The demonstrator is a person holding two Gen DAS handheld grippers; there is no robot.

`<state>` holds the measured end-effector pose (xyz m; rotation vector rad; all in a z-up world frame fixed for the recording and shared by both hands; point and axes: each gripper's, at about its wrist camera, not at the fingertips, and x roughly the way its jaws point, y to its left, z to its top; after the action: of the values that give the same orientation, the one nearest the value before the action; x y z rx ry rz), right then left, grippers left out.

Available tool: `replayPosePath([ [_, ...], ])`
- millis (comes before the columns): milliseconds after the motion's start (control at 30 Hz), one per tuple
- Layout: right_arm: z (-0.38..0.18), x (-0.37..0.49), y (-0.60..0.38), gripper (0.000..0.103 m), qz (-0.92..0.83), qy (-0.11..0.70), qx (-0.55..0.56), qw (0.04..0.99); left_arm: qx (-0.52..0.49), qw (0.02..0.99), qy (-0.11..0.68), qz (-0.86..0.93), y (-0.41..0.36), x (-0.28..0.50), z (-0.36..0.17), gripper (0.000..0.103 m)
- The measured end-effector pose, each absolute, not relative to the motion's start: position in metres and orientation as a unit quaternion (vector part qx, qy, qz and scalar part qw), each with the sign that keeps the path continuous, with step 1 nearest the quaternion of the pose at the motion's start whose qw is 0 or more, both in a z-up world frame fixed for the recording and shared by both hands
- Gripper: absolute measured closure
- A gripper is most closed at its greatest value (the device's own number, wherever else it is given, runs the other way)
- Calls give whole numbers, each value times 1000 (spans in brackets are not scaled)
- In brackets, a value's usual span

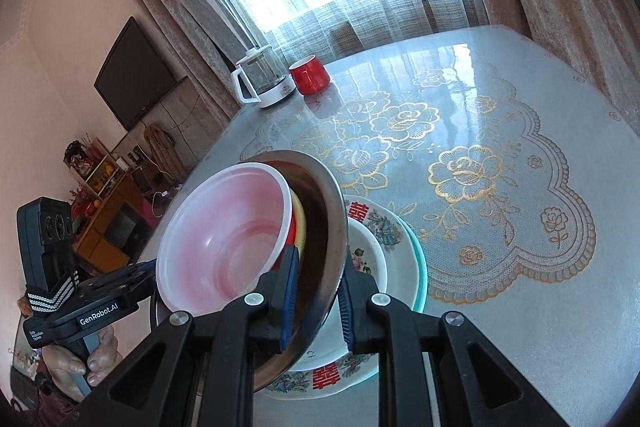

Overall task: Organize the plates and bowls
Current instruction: 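Lift the nested bowls with both grippers and carry them over the plate stack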

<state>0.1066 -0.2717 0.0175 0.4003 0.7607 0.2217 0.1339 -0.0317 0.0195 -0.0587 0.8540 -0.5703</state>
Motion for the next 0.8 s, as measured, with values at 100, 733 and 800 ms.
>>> replayPosePath([
  [100,14,107,-277,84,102,372,200,901,-26,869,411,-274,-35,137,18,84],
  [733,-4,119,-281,84,91,397,211,888,-25,858,436,-272,-38,146,3,84],
  [800,-6,120,-280,84,91,400,212,887,-25,857,438,-271,-38,146,1,84],
])
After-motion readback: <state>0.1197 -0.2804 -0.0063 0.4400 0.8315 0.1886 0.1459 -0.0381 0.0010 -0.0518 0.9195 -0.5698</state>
